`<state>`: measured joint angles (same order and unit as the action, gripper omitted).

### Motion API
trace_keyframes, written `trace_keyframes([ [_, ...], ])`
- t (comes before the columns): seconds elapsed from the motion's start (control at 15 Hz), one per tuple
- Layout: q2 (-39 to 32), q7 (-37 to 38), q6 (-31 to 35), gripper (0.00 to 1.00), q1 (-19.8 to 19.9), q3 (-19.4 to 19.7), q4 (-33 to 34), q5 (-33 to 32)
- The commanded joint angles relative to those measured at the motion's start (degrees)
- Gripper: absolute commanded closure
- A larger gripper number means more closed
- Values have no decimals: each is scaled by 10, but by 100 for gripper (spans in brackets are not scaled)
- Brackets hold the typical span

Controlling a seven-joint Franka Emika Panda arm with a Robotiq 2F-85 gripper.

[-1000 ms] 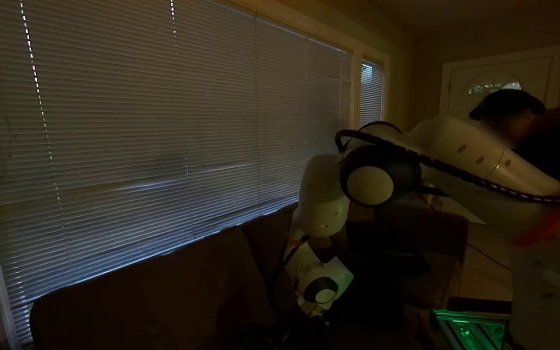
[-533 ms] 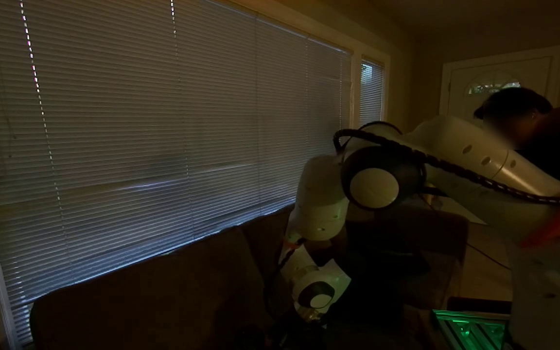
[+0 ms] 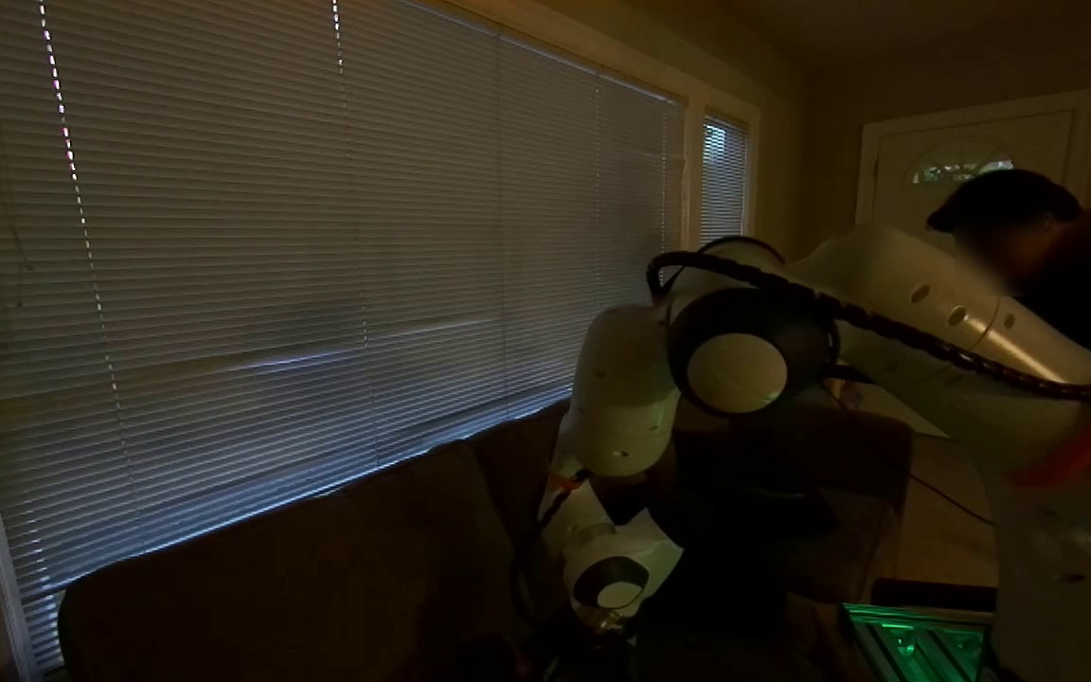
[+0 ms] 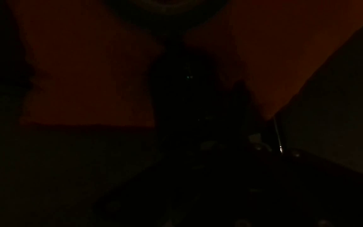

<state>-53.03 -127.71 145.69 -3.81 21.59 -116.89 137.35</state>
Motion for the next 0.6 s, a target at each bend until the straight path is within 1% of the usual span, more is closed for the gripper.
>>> trace_keyframes([
  [0.0, -7, -23, 21, 99, -19, 11, 6, 36],
  [0.53, -12, -23, 64, 99, -45, 22, 14, 46],
])
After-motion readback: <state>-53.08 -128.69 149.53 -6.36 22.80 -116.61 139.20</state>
